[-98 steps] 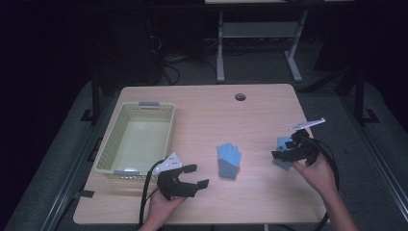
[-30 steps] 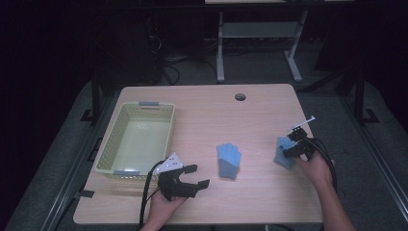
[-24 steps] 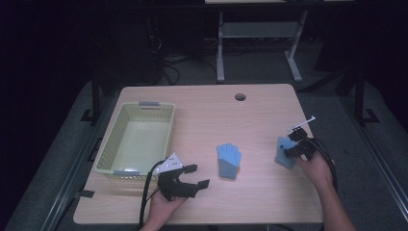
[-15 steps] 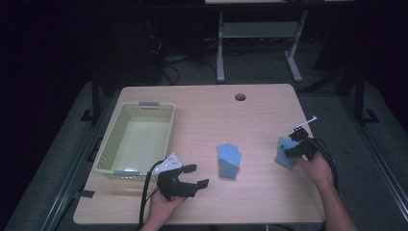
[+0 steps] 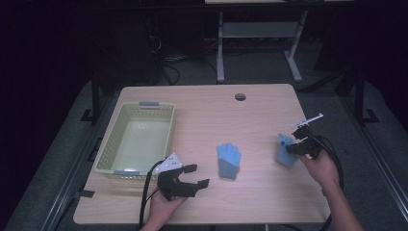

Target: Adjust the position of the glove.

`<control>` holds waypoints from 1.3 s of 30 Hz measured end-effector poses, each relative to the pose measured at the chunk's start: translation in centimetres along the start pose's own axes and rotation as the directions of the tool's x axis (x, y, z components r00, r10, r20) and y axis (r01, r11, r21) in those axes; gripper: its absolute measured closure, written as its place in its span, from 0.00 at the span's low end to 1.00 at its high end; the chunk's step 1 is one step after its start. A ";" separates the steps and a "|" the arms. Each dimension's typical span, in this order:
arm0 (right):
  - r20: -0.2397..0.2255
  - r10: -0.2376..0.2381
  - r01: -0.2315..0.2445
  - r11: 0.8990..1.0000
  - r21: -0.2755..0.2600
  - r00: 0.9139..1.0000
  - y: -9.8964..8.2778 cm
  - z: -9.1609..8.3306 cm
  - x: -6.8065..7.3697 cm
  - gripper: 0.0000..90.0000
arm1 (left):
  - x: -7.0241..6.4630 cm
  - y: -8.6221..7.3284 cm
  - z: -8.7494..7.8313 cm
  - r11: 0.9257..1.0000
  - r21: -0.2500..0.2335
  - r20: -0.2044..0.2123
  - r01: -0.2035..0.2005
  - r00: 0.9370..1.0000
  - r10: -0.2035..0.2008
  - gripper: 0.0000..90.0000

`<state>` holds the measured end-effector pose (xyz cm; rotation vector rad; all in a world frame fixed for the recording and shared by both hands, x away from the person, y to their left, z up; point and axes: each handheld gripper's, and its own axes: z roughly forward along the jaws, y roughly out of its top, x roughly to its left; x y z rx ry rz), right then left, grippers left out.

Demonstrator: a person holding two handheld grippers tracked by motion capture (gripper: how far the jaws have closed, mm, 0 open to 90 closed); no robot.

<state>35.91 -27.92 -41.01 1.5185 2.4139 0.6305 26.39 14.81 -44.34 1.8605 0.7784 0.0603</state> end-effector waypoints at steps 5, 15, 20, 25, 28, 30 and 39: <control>-0.016 -0.019 0.019 0.999 -0.030 1.000 0.5 -1.0 0.6 0.91 | 0.0 0.1 -0.1 1.000 -0.006 0.001 -0.005 1.000 0.005 0.25; -0.038 -0.114 0.112 0.992 -0.054 0.993 1.9 -2.5 3.1 0.91 | 0.0 0.1 -0.1 1.000 -0.005 0.003 -0.006 1.000 0.006 0.25; -0.058 -0.152 0.148 0.986 -0.071 0.987 2.6 -3.0 4.3 0.91 | 0.1 0.0 -0.1 1.000 -0.004 0.004 0.002 1.000 -0.002 0.25; -0.070 -0.172 0.166 0.983 -0.079 0.983 3.0 -3.2 5.1 0.91 | 0.0 0.1 -0.2 1.000 -0.006 0.002 -0.004 1.000 0.004 0.25; -0.086 -0.192 0.185 0.979 -0.088 0.978 3.3 -3.4 5.6 0.91 | 0.1 0.1 -0.2 1.000 -0.008 -0.001 -0.001 1.000 0.001 0.25; -0.093 -0.196 0.187 0.978 -0.096 0.976 3.4 -3.5 5.9 0.91 | 0.1 0.0 -0.2 1.000 -0.007 0.000 0.000 1.000 0.000 0.25; -0.114 -0.239 0.227 0.968 -0.107 0.964 4.0 -3.7 7.3 0.91 | 0.0 0.1 -0.2 1.000 -0.008 0.000 -0.006 1.000 0.006 0.25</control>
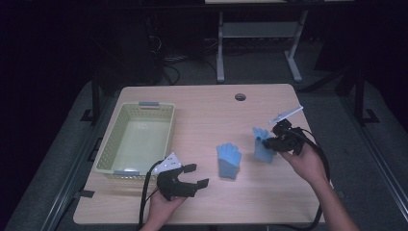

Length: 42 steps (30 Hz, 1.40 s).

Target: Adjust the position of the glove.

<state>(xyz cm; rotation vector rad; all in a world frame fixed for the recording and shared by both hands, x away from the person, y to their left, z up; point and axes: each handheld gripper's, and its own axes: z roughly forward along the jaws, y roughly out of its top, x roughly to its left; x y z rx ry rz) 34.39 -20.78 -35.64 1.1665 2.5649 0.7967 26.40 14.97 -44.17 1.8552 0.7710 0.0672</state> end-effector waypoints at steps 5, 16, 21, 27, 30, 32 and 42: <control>-0.013 -0.029 0.029 1.000 0.002 0.999 0.7 0.2 1.1 0.91 | 0.0 0.1 -0.1 1.000 -0.005 -0.002 -0.010 1.000 0.010 0.25; -0.036 -0.075 0.075 0.997 -0.002 0.997 1.6 0.5 2.4 0.91 | 0.0 0.1 -0.2 1.000 -0.010 -0.002 -0.003 1.000 0.003 0.25; -0.057 -0.077 0.077 0.997 -0.003 0.995 2.1 0.7 3.0 0.91 | 0.1 0.0 -0.2 1.000 -0.005 -0.001 -0.002 1.000 0.002 0.25; -0.076 -0.099 0.100 0.995 0.005 0.992 2.7 1.4 3.9 0.91 | 0.0 0.1 -0.3 1.000 -0.011 -0.002 -0.005 1.000 0.004 0.25; -0.084 -0.103 0.104 0.995 0.006 0.991 3.0 1.6 4.2 0.91 | 0.1 0.1 -0.3 1.000 -0.010 -0.002 -0.004 1.000 0.004 0.25; -0.094 -0.109 0.110 0.994 0.010 0.990 3.3 2.1 4.5 0.90 | 0.1 0.1 -0.3 1.000 -0.009 -0.003 0.000 1.000 0.000 0.25; -0.143 -0.125 0.133 0.990 0.047 0.982 4.0 4.4 5.7 0.90 | 0.0 0.1 -0.4 1.000 -0.013 0.002 -0.004 1.000 0.004 0.25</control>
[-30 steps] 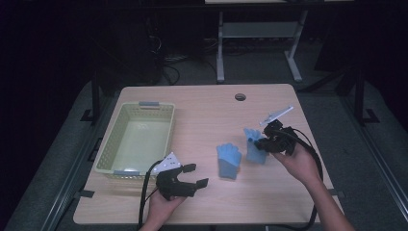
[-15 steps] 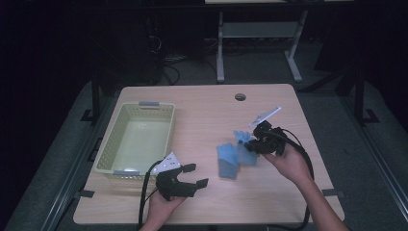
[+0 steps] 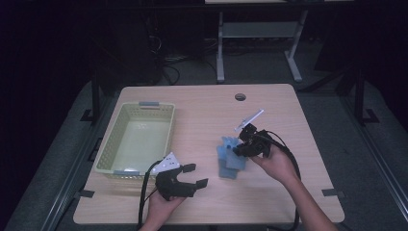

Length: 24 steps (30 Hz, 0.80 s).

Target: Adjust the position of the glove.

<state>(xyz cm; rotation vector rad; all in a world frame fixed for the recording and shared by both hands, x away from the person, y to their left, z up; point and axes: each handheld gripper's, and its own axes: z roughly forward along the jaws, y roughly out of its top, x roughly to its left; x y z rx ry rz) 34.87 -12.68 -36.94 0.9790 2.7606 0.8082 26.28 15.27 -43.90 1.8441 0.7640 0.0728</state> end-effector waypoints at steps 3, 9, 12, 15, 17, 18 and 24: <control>-0.006 0.003 -0.003 1.000 0.006 1.000 0.1 0.5 0.1 0.90 | 0.0 0.0 0.0 1.000 -0.005 -0.002 0.003 1.000 -0.003 0.25; -0.020 -0.013 0.013 1.000 0.028 1.000 0.4 1.9 0.6 0.90 | 0.0 0.0 -0.1 1.000 -0.004 -0.003 0.009 1.000 -0.009 0.25; -0.023 -0.007 0.007 1.000 0.029 1.000 0.5 2.1 0.6 0.90 | 0.1 0.0 -0.1 1.000 -0.003 -0.001 0.010 1.000 -0.010 0.25; -0.029 -0.012 0.013 0.999 0.038 1.000 0.4 2.8 0.7 0.90 | 0.0 0.1 -0.1 1.000 -0.007 0.002 0.004 1.000 -0.004 0.25; -0.032 -0.005 0.006 0.999 0.043 0.999 0.4 3.1 0.8 0.90 | -0.1 0.1 -0.1 1.000 -0.008 0.002 0.003 1.000 -0.003 0.25; -0.032 -0.005 0.006 0.999 0.043 0.999 0.4 3.1 0.8 0.90 | 0.0 0.1 -0.1 1.000 -0.008 0.002 0.004 1.000 -0.004 0.25; -0.016 0.001 0.000 0.998 0.063 1.000 0.2 4.2 0.9 0.89 | 0.1 0.0 -0.1 1.000 -0.007 -0.002 0.006 1.000 -0.006 0.25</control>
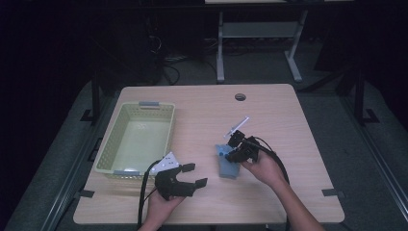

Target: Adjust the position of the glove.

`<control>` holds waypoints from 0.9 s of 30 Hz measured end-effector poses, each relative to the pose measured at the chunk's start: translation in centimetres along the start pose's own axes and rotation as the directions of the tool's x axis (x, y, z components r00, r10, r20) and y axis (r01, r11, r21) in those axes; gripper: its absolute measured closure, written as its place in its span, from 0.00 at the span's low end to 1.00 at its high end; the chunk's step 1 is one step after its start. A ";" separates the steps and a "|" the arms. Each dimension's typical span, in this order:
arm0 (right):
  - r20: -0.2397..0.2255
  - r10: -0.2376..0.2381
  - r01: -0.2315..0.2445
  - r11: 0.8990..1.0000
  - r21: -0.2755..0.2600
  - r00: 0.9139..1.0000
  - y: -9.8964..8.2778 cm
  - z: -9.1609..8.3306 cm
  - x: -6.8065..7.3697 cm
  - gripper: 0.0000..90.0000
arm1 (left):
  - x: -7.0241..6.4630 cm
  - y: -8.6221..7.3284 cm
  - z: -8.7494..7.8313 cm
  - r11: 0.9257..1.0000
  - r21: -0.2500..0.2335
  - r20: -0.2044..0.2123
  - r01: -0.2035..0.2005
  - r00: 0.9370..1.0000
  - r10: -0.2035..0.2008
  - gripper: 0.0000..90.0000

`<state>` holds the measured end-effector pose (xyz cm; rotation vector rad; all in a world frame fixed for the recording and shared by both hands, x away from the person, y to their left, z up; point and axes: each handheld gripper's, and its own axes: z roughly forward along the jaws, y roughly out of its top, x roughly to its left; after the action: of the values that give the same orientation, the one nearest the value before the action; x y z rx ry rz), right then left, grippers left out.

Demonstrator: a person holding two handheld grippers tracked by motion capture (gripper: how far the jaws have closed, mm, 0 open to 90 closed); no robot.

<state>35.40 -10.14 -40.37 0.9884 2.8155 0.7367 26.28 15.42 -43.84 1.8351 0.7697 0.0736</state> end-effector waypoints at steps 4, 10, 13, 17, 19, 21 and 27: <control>0.016 0.005 -0.005 1.000 0.014 1.000 -0.2 0.8 0.0 0.87 | 0.1 0.0 0.0 1.000 -0.002 0.002 0.004 1.000 -0.004 0.25; 0.041 0.010 -0.011 1.000 0.028 0.999 -0.2 1.4 -0.1 0.82 | 0.1 0.0 0.0 1.000 -0.002 0.003 0.007 1.000 -0.007 0.25; 0.074 0.012 -0.015 0.999 0.033 0.997 -0.2 1.6 0.0 0.74 | 0.1 0.0 0.0 1.000 0.002 0.006 0.006 1.000 -0.007 0.25; 0.087 0.022 -0.022 1.000 -0.004 0.996 -0.1 1.2 0.1 0.74 | 0.2 -0.1 0.0 1.000 0.007 0.007 0.017 1.000 -0.017 0.25; 0.075 0.030 -0.029 0.999 -0.016 0.997 -0.2 1.2 0.2 0.83 | 0.2 -0.1 0.0 1.000 0.004 0.007 0.018 1.000 -0.018 0.25; 0.060 0.035 -0.034 0.999 -0.028 0.998 -0.3 1.4 0.2 0.87 | 0.2 0.0 0.0 1.000 0.001 0.006 0.018 1.000 -0.018 0.25; 0.040 0.055 -0.055 0.998 -0.001 0.998 -0.7 3.0 -0.4 0.93 | 0.2 -0.1 0.2 1.000 0.006 0.011 0.021 1.000 -0.021 0.25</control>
<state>35.93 -9.62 -43.36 1.0727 2.7639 0.7143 26.42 15.39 -44.04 1.8309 0.7818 0.0473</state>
